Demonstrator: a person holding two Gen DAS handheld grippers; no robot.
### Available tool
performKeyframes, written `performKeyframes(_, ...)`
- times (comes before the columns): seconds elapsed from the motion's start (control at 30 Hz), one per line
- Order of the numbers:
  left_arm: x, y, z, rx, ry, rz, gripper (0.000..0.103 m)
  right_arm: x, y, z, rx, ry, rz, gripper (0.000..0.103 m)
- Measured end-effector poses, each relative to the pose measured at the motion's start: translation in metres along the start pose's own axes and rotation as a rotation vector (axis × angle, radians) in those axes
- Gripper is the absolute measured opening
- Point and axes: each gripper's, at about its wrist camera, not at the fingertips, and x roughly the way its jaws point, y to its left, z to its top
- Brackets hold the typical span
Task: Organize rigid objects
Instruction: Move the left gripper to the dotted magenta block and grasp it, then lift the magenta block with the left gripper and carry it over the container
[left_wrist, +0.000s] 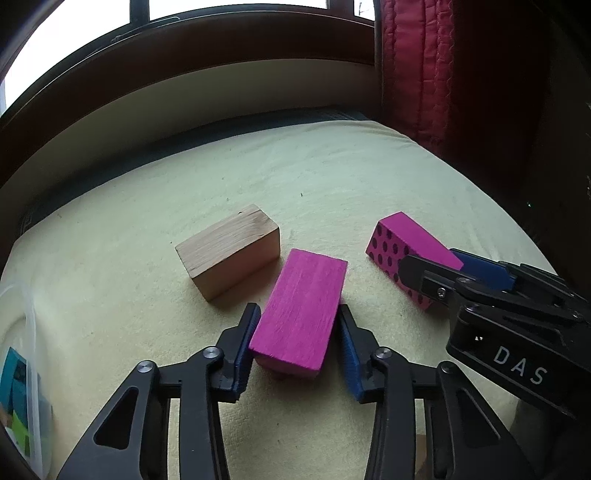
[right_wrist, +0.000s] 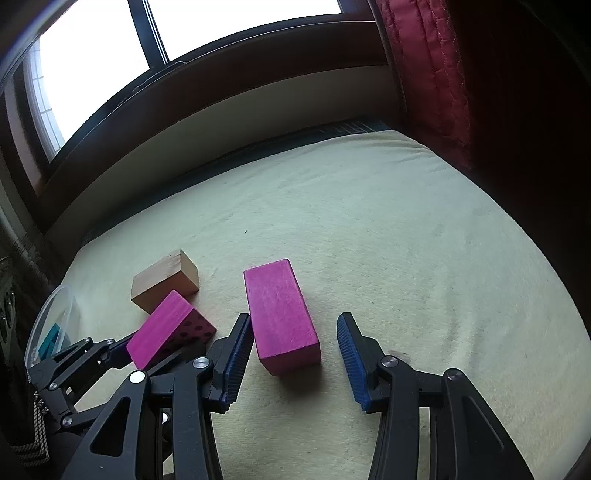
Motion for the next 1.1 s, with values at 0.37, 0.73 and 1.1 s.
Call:
performKeyframes(0.37,-0.01,0.013,-0.011,-0.069,-0.028,0.036,0.032,0.002,0.002,-0.001,-0.01,0.0,0.0,0.05)
performKeyframes(0.73,-0.029,0.028,-0.019,-0.144,-0.074,0.092,0.032,0.004,0.011,-0.005,-0.044,0.013,-0.003,0.05)
performKeyframes(1.1,-0.049,0.047,-0.029,-0.207,-0.116,0.142,0.032,0.007,0.012,-0.005,-0.067,0.032,0.003,0.051)
